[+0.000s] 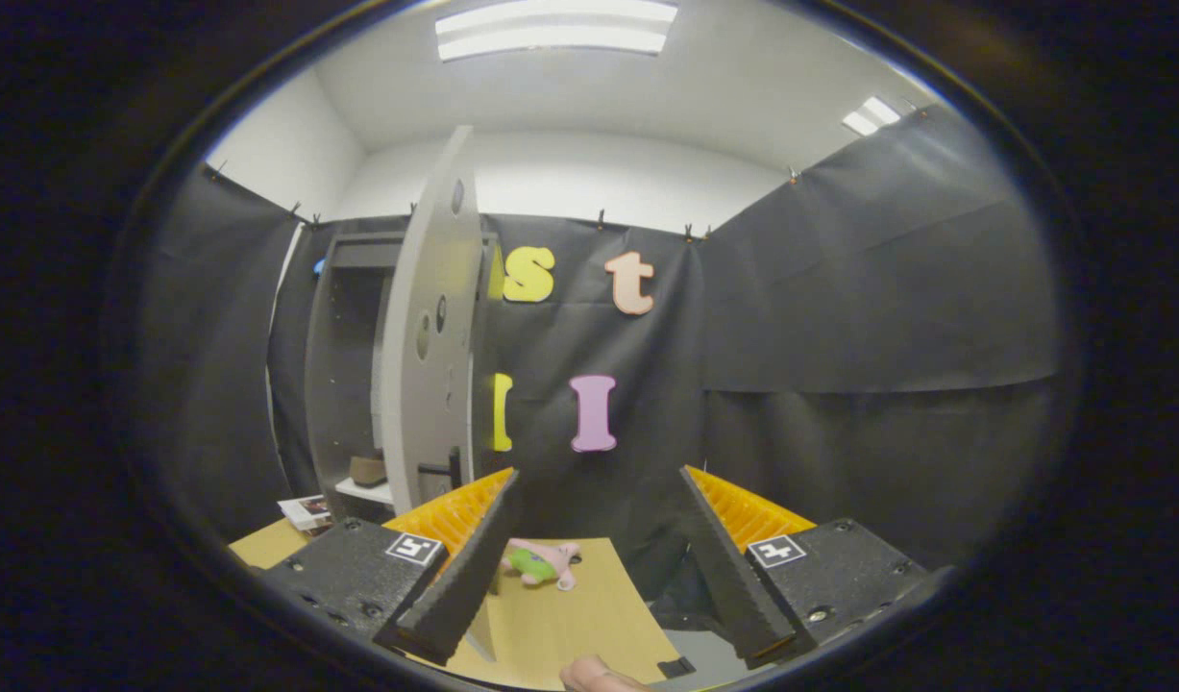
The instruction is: Open the shoe cabinet door, grab the shoes and put them into the shoe cabinet, then close the shoe cabinet door.
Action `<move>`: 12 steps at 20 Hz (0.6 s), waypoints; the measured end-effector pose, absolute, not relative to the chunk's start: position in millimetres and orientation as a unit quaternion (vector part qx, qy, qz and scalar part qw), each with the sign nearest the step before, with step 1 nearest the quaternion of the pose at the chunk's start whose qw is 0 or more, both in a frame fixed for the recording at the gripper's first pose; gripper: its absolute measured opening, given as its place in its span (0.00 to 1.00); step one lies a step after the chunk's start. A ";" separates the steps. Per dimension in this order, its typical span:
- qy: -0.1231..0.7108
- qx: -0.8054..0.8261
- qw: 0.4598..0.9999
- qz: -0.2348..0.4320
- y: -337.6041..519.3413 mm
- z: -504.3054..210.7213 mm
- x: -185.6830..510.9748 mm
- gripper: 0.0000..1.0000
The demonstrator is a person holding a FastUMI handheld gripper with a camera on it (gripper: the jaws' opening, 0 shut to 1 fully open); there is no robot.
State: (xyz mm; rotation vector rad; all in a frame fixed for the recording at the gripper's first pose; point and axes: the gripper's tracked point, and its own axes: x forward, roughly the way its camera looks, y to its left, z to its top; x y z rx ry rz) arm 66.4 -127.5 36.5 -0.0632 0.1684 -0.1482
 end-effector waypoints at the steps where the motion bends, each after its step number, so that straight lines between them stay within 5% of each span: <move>1: 0.098 -0.028 0.992 -0.080 -137.5 24.1 74.0 1.00; 12: 0.199 0.016 0.980 0.021 -79.9 -82.1 143.4 1.00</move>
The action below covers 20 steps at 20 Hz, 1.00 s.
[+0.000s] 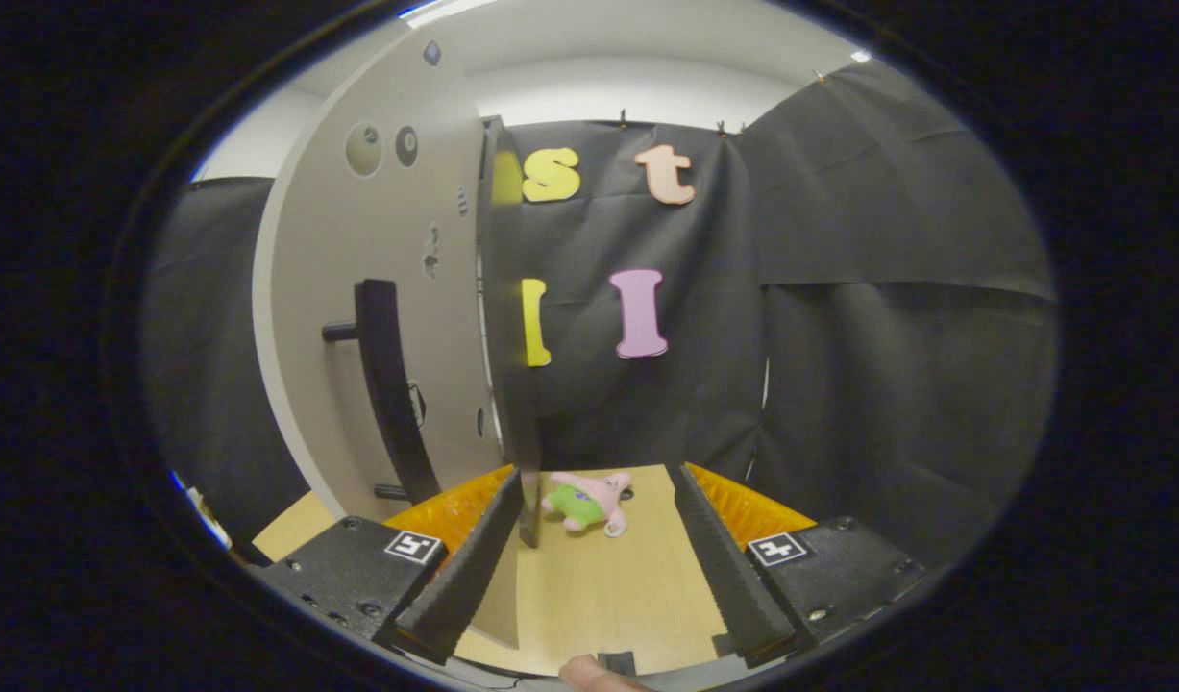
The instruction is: Open the shoe cabinet door, grab the shoes and put them into the shoe cabinet, then close the shoe cabinet door.
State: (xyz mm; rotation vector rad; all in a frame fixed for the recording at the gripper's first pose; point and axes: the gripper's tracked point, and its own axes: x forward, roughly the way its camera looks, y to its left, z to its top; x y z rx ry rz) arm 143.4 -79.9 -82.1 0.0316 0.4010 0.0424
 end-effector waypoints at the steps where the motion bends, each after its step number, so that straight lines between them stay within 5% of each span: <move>1: 0.199 0.013 0.979 0.037 -66.9 -84.4 145.2 1.00; 4: 0.187 -0.006 0.982 0.022 -62.9 -83.8 146.1 0.93; 20: 0.140 -0.018 0.988 0.067 67.9 -74.8 143.2 0.92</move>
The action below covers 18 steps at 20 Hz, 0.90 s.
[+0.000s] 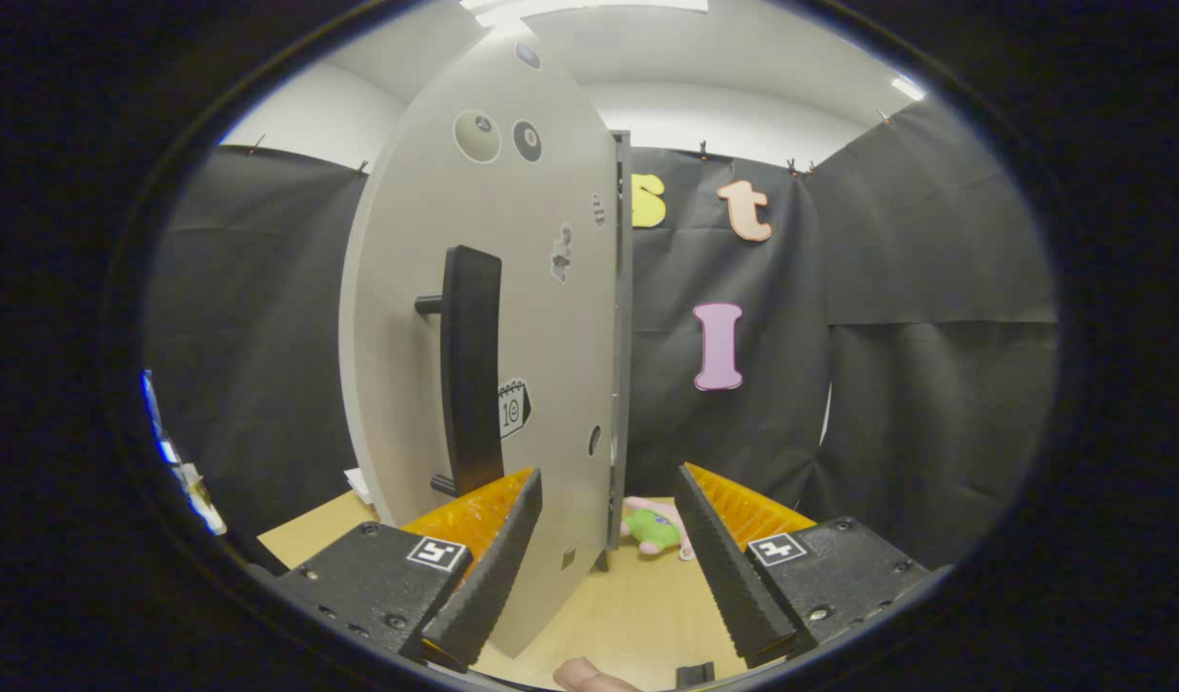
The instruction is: Open the shoe cabinet door, grab the shoes and put them into the shoe cabinet, then close the shoe cabinet door.
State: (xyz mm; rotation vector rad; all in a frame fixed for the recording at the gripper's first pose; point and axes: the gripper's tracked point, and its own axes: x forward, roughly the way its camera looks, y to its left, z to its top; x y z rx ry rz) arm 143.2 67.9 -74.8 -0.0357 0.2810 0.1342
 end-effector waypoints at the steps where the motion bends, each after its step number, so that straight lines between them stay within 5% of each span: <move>1: 0.136 -0.024 0.988 0.070 78.3 -74.0 146.4 0.92; 18: 0.145 -0.026 0.987 0.058 165.3 -136.4 214.6 0.95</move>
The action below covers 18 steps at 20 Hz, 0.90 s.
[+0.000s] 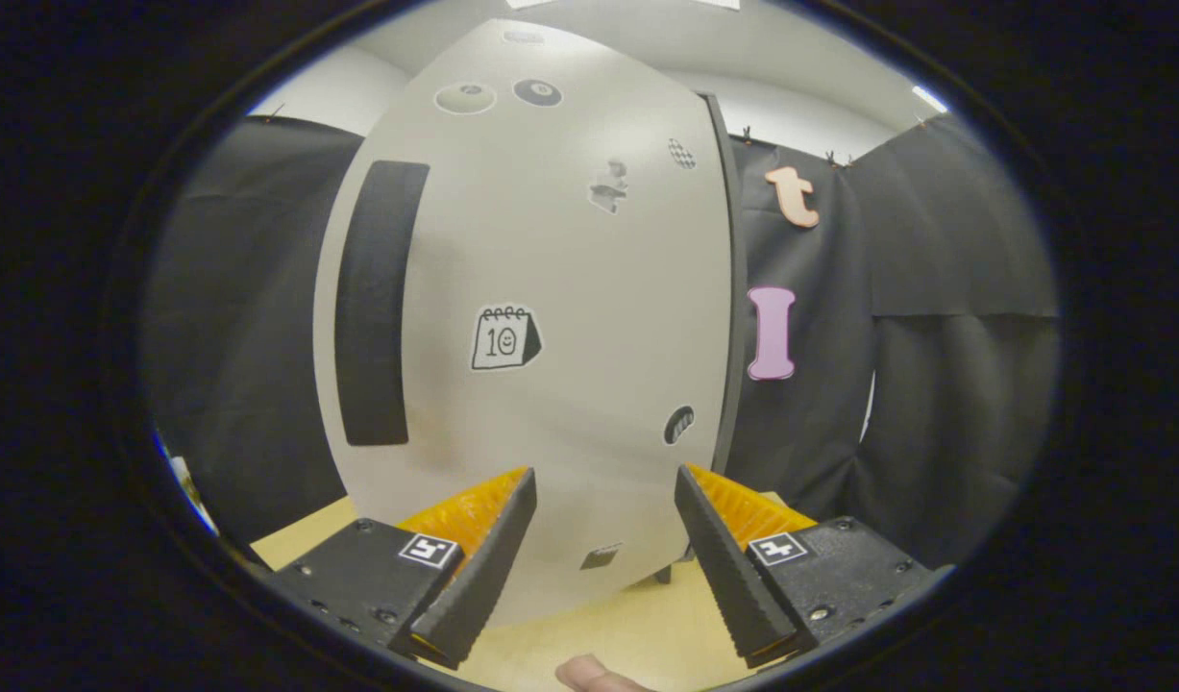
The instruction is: Open the shoe cabinet door, grab the shoes and put them into the shoe cabinet, then close the shoe cabinet door.
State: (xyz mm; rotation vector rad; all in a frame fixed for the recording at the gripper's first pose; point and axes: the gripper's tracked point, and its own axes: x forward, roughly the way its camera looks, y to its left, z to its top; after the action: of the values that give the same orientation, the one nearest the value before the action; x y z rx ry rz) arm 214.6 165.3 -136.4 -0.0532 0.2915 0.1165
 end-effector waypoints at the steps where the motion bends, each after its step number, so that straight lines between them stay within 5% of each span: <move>1: 0.140 -0.027 0.988 0.051 162.5 -132.4 210.9 0.96; 18: 0.080 0.025 0.997 0.005 132.4 -90.0 50.9 0.97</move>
State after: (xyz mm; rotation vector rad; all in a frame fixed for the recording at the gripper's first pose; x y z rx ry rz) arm 50.9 132.4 -90.0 0.0491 0.1593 0.0107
